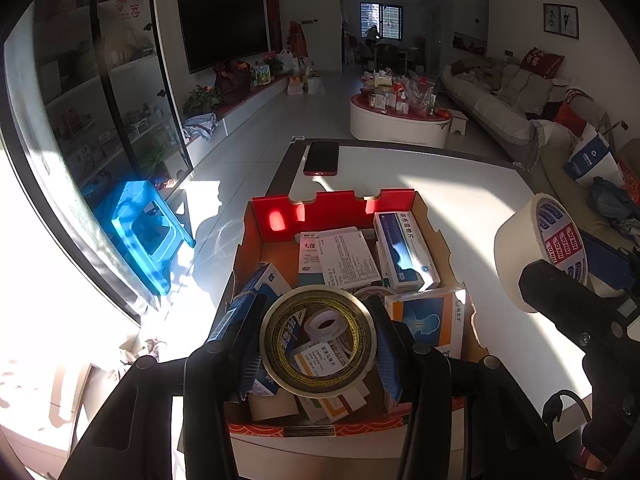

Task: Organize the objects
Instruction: 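Lower both held tape rolls down into the cardboard box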

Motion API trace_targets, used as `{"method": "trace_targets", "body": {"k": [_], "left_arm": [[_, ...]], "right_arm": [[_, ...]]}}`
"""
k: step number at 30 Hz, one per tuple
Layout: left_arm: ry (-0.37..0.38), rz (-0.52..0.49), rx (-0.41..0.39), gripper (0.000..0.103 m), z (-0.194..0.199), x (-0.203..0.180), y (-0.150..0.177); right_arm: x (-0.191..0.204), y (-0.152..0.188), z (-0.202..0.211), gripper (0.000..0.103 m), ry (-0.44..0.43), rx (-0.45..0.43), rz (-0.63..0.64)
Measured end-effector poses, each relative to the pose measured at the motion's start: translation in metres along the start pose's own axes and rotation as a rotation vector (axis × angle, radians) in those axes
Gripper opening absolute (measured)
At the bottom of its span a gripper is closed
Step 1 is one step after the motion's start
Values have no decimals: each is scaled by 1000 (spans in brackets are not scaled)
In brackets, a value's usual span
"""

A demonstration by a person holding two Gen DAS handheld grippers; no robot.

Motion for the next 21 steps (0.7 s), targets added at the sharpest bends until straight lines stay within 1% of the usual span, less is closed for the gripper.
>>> {"method": "trace_targets", "body": {"k": [13,21], "left_arm": [[-67,-15,-40,52,-4,14,-18],[-74,-15,-87,52,14,16,-26]], "right_arm": [[8,-17,-13,53,-14,-14,30],[17,-28,2,53,-6,-52,52]]}}
Point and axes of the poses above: each gripper's, at about its wrist camera, not at the fingertips, and z roughly against the way its jaws point, x to its left, y to its underside, the point moved 7 cm from there along -z, roughly the way its jaws point
